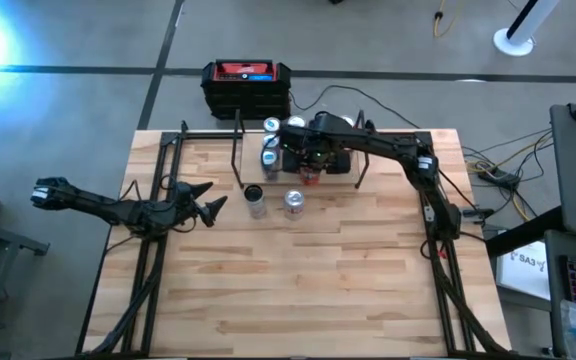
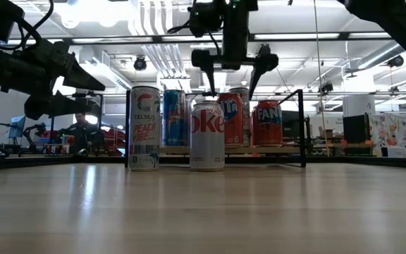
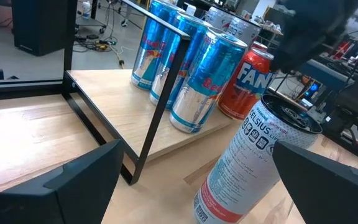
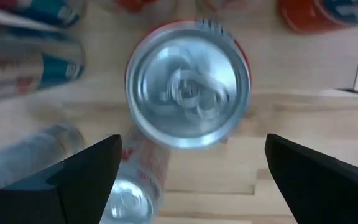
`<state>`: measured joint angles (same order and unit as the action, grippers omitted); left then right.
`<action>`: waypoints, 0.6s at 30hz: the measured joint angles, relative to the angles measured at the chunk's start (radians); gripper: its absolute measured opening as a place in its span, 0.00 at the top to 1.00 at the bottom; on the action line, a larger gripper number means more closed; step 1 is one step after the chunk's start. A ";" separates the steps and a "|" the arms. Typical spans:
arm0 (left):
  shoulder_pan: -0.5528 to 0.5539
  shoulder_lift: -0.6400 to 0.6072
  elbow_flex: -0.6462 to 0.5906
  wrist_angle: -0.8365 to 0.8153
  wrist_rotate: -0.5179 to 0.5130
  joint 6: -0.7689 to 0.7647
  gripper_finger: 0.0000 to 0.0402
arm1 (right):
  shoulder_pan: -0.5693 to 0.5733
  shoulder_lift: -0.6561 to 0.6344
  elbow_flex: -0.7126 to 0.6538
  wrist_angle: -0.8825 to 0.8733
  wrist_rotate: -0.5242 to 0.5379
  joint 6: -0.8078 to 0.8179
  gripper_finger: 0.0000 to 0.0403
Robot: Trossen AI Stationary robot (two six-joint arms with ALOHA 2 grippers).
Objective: Place canned beverage on shelf
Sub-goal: Adjust the red soda can
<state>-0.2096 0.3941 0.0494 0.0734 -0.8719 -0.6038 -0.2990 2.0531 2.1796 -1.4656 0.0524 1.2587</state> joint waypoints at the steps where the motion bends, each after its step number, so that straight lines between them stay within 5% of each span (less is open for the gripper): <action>1: 0.000 0.000 0.000 0.000 0.000 0.000 0.01 | -0.007 0.004 0.000 0.007 0.000 0.000 0.06; 18: 0.000 0.000 0.000 0.000 0.000 0.000 0.01 | -0.040 0.054 0.000 0.054 0.009 0.038 0.06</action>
<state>-0.2093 0.3943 0.0494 0.0738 -0.8719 -0.6040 -0.3393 2.1070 2.1796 -1.4115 0.0612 1.2969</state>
